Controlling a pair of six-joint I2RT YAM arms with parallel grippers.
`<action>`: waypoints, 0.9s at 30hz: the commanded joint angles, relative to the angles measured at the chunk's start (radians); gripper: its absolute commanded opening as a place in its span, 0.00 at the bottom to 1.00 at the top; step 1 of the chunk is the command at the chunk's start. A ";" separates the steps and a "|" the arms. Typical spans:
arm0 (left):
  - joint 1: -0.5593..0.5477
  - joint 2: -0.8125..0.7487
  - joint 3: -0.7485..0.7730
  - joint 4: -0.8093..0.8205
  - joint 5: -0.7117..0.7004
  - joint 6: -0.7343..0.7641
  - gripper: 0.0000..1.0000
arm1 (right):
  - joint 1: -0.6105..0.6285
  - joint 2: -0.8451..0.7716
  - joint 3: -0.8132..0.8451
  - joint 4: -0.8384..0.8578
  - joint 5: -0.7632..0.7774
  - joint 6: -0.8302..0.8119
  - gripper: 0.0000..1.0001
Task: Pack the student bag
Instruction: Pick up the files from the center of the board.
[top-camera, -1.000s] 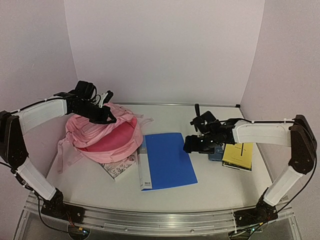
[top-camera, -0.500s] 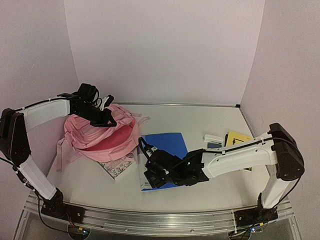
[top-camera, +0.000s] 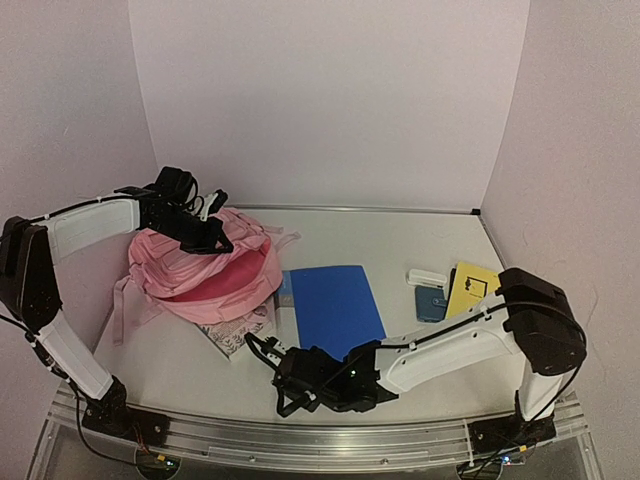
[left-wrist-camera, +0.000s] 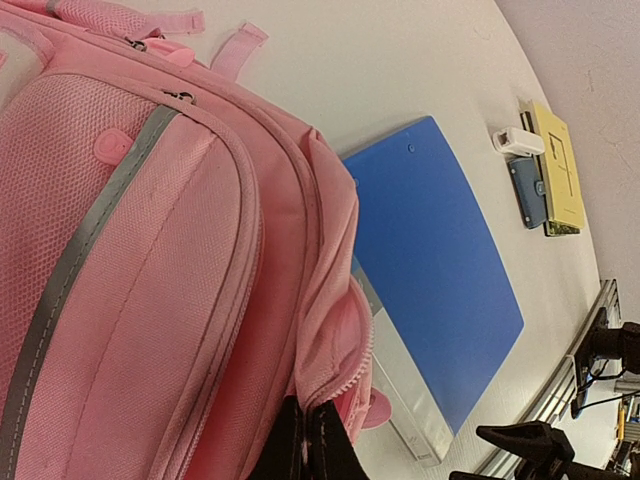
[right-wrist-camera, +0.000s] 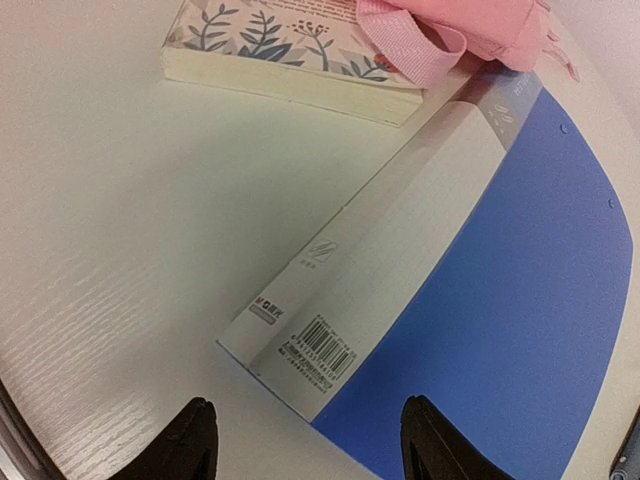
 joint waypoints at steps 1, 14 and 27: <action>0.015 -0.016 0.043 0.009 -0.016 -0.008 0.00 | 0.013 0.038 0.013 0.028 0.061 -0.047 0.62; 0.017 -0.009 0.046 0.007 -0.013 -0.007 0.00 | 0.035 0.108 0.006 0.085 0.248 -0.092 0.47; 0.017 -0.012 0.045 0.009 -0.006 -0.007 0.00 | 0.083 0.190 -0.025 0.248 0.477 -0.173 0.40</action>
